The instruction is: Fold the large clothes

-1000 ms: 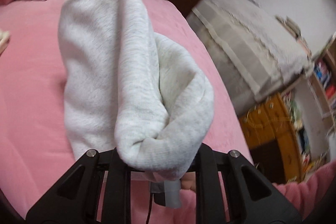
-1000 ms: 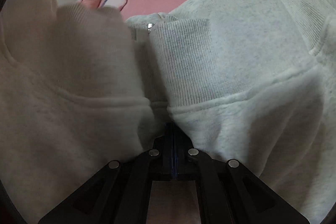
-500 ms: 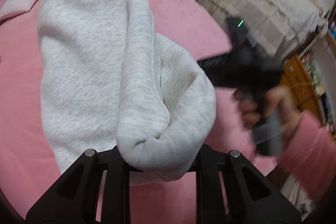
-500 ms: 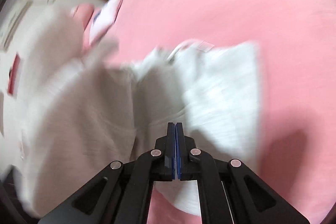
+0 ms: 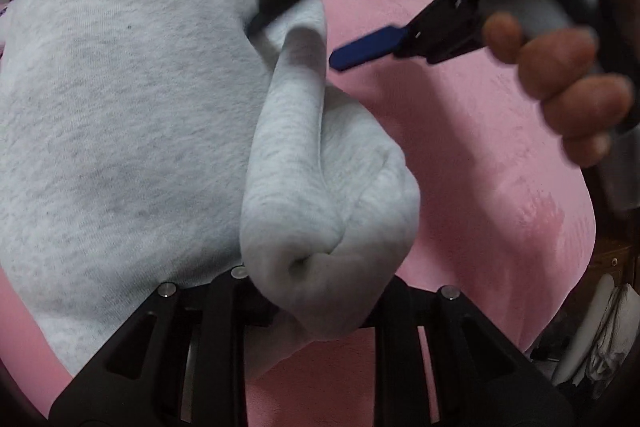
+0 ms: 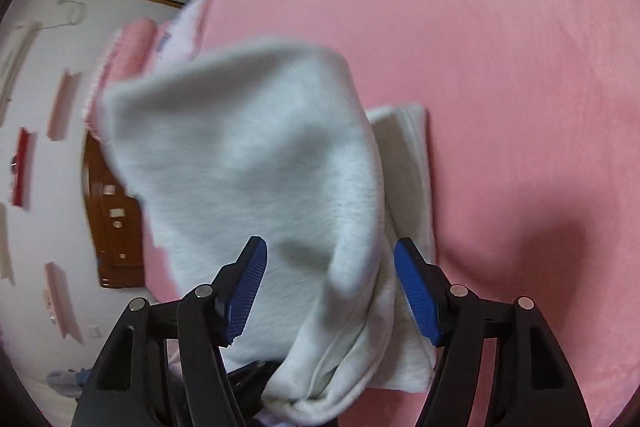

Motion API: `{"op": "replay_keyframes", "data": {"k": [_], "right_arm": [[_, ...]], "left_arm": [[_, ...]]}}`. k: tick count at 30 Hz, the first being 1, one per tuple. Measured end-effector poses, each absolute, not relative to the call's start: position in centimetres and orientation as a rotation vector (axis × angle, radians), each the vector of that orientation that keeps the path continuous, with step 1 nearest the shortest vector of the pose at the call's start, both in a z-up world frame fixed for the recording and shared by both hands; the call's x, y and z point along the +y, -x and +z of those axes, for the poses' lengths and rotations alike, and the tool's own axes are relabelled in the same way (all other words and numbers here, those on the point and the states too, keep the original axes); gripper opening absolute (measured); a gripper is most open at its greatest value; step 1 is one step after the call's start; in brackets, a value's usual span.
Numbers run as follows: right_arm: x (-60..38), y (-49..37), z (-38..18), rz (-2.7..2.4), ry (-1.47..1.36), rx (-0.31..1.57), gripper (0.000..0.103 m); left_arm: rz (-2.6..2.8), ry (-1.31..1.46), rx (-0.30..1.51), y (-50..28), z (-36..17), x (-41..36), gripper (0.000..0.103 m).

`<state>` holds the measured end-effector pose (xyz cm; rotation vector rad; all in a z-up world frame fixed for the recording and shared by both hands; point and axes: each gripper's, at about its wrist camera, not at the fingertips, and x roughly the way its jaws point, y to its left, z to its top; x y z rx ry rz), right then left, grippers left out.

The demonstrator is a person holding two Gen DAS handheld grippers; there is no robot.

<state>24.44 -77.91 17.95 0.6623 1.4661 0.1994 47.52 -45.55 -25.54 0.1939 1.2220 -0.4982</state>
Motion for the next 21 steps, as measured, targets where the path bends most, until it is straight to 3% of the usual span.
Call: {"op": "replay_keyframes", "data": {"k": [2, 4, 11, 16, 21], "right_arm": [[-78.1, -24.2, 16.9, 0.183, -0.712, 1.487, 0.021], [-78.6, -23.8, 16.8, 0.181, -0.819, 1.469, 0.015], [-79.5, -20.2, 20.3, 0.115, -0.759, 1.420, 0.011], [-81.0, -18.2, 21.0, 0.018, -0.754, 1.446, 0.011], [-79.5, -18.7, 22.9, -0.008, -0.685, 1.456, 0.013]], "left_arm": [[-0.498, -0.178, 1.234, -46.9, -25.3, -45.5, 0.021], [-0.497, -0.168, 1.225, -46.9, -24.4, -46.2, 0.022], [-0.601, -0.164, 1.307, -43.2, -20.6, -46.7, 0.053], [-0.591, -0.123, 1.261, -41.4, -16.4, -45.0, 0.053], [-0.408, -0.022, 1.195, -46.7, -13.7, -41.6, 0.053]]}}
